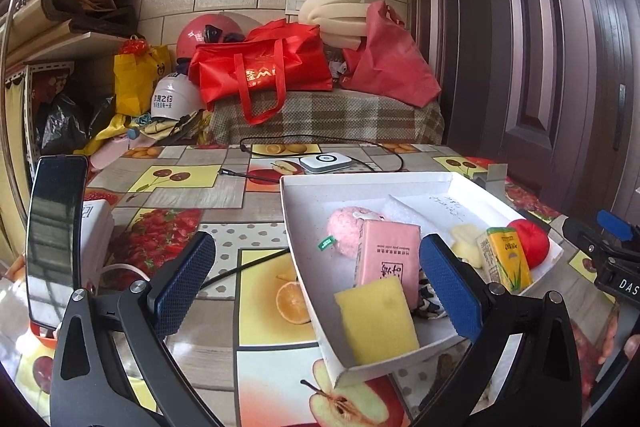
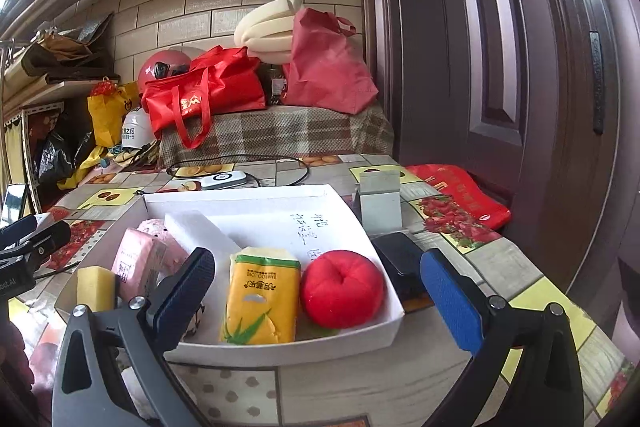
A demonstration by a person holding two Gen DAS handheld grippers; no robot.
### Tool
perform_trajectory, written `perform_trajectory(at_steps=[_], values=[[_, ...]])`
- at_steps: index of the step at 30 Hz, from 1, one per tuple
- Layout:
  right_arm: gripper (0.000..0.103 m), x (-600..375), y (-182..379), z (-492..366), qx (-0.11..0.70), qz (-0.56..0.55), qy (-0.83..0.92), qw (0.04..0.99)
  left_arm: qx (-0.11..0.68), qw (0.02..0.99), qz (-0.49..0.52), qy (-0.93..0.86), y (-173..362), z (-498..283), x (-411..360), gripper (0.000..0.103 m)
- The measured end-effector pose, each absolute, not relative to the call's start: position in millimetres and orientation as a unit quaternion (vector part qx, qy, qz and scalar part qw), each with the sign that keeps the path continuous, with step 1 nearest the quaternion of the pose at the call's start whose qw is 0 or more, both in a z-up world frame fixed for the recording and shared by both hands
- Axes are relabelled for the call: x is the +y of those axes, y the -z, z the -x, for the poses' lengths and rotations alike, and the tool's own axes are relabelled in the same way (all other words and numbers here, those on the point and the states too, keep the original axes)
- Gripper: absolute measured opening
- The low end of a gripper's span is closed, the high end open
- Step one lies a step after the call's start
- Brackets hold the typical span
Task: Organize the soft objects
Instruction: 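Grasp the white foam sheet with the left tool while the right tool grasps the blue-purple hair ties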
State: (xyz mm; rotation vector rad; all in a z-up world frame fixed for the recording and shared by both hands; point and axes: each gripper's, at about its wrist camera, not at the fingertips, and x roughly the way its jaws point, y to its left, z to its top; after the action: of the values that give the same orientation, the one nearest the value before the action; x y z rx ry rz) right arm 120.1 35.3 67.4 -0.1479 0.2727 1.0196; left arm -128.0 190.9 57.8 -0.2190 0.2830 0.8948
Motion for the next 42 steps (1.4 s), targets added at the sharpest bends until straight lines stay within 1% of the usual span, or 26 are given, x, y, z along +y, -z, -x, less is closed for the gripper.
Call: perform_trajectory(at_steps=[4,10,14,22,26,29,32,36,39,41,42], values=[[0.103,19.4,-66.1,-118.5,0.138,0.075,-0.5,0.852,0.157,0.898,0.085,-0.401,-56.2,129.6,169.1,0.103],[0.103,5.9,-61.3,-119.6,0.185,0.096,-0.563,0.8,0.22,0.927,0.076,-0.294,-48.3,124.2,131.9,0.103],[0.103,-2.9,-54.6,-113.4,0.217,0.118,-0.596,0.764,0.249,0.93,0.062,-0.265,-44.7,121.5,105.8,0.103],[0.103,-2.0,-50.7,-96.2,0.206,0.148,-0.615,0.746,0.284,0.918,0.046,-0.273,-37.4,113.1,91.4,0.103],[0.103,-1.5,-49.7,-90.6,0.2,0.158,-0.622,0.74,0.286,0.923,0.083,-0.244,-35.0,118.9,95.8,0.103],[0.103,0.2,-48.7,-93.3,0.207,0.157,-0.622,0.739,0.313,0.917,0.126,-0.214,-27.2,114.6,97.0,0.103],[0.103,-0.4,-48.4,-94.9,0.211,0.152,-0.621,0.739,0.343,0.908,0.111,-0.214,-21.5,100.8,88.4,0.103],[0.103,-1.4,-48.3,-95.3,0.214,0.151,-0.619,0.741,0.355,0.906,0.084,-0.213,-20.0,82.8,75.5,0.103],[0.103,-1.1,-48.2,-95.5,0.215,0.152,-0.618,0.74,0.391,0.887,0.061,-0.237,-11.1,63.8,72.9,0.103],[0.103,-1.1,-47.8,-95.6,0.216,0.153,-0.618,0.74,0.406,0.881,0.061,-0.237,-6.0,61.4,74.2,0.095],[0.103,-1.0,-47.6,-95.4,0.216,0.153,-0.618,0.74,0.403,0.882,0.064,-0.235,-5.9,64.6,75.7,0.095]])
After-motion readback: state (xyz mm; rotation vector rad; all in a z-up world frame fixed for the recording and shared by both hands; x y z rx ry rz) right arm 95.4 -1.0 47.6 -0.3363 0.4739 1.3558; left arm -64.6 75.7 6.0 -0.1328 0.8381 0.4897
